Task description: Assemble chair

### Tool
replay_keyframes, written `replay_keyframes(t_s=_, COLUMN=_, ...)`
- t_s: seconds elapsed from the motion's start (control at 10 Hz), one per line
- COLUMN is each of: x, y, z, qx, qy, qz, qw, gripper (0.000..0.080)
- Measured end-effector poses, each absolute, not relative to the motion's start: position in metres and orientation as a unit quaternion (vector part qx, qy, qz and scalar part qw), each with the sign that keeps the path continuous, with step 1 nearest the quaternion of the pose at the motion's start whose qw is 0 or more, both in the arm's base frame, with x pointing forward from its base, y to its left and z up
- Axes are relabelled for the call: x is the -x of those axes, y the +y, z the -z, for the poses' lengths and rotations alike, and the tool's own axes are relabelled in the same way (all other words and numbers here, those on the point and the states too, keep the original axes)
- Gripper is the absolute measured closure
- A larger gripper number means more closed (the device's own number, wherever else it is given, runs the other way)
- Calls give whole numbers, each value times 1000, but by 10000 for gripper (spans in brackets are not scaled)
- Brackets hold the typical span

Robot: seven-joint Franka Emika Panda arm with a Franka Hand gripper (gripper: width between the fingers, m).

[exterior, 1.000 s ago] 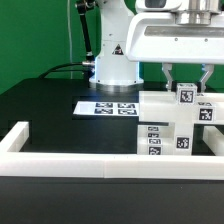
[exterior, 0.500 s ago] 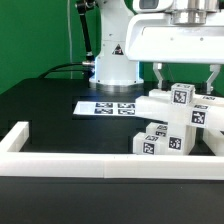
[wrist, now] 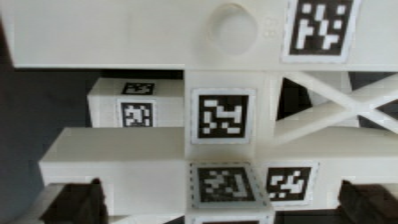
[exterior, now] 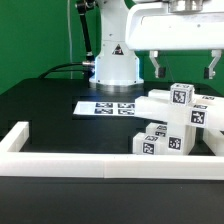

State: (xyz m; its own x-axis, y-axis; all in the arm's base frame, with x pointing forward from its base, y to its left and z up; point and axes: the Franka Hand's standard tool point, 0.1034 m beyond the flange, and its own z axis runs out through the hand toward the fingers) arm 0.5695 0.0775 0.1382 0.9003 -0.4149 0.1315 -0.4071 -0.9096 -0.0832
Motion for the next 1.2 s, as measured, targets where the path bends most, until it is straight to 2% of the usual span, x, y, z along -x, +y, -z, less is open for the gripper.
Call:
replay_keyframes(t_s=0.4, x=-568, y=77, z=-135, qx=975, qy=209, qz=71, qw=25, gripper=150)
replay_keyframes(t_s=0.8, x=-542, y=74, z=-143, qx=985, qy=151, qz=72, qw=34, gripper=150)
replay_keyframes(t_s=1.0, x=-539, y=75, z=-142, qx=986, qy=149, qz=72, qw=34, gripper=150)
replay_keyframes(t_s=1.2, x=-515, y=84, z=-138, qx=987, qy=140, qz=74, qw=37, gripper=150)
